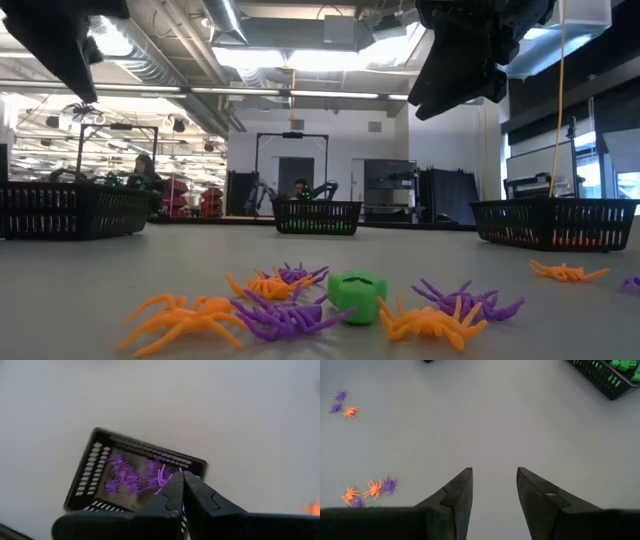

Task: Sort Halloween decoration
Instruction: Put the violet spider toy into the left bin

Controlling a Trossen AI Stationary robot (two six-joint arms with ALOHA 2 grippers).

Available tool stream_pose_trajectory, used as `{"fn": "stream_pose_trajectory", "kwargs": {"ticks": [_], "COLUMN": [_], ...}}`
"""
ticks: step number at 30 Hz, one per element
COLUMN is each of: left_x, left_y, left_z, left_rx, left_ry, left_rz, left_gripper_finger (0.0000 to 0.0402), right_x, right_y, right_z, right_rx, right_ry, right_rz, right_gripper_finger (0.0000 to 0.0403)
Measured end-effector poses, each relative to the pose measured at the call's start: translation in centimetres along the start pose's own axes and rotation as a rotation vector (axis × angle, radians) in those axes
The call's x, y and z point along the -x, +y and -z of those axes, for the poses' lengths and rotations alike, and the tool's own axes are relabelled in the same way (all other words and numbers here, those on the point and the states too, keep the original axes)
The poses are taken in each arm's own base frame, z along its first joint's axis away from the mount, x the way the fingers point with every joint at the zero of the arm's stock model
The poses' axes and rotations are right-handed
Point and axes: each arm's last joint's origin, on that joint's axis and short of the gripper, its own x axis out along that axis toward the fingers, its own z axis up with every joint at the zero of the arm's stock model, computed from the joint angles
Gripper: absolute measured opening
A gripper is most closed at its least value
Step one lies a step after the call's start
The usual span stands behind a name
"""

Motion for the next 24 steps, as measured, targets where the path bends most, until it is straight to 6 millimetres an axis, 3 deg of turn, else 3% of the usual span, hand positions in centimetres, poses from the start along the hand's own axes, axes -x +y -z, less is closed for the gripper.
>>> {"fn": "stream_pose_trajectory", "kwargs": {"ticks": [6,15,20,24], "left_x": [0.2,0.6,2.6,3.4], "left_y": [3.6,4.4,2.7,-0.7], "left_z": [1.3,1.2,-1.0,-2.8], "left_rx": [0.294,0.329,0.222,0.033], "left_ry": [-0.046,-0.041,-0.105,-0.078], "left_rz": [0.033,0.088,0.367,0.509], "left_gripper_finger": [0.0005,0.0102,0.0121,0.0112], "right_x": [0.0,0.0,0.0,0.0], "right_y": [0.2,0.3,0.3,0.3], "right_z": [-0.2,-0.3,-0.3,-0.2], "right_rx": [-0.009,-0.016,-0.016,-0.015], "right_ry": [-0.016,-0.026,-0.024,-0.014], "right_rz": [-0.015,-0.027,-0.029,-0.039], "right_gripper_finger": [0.0150,0.0150,0.0150,0.0150]}}
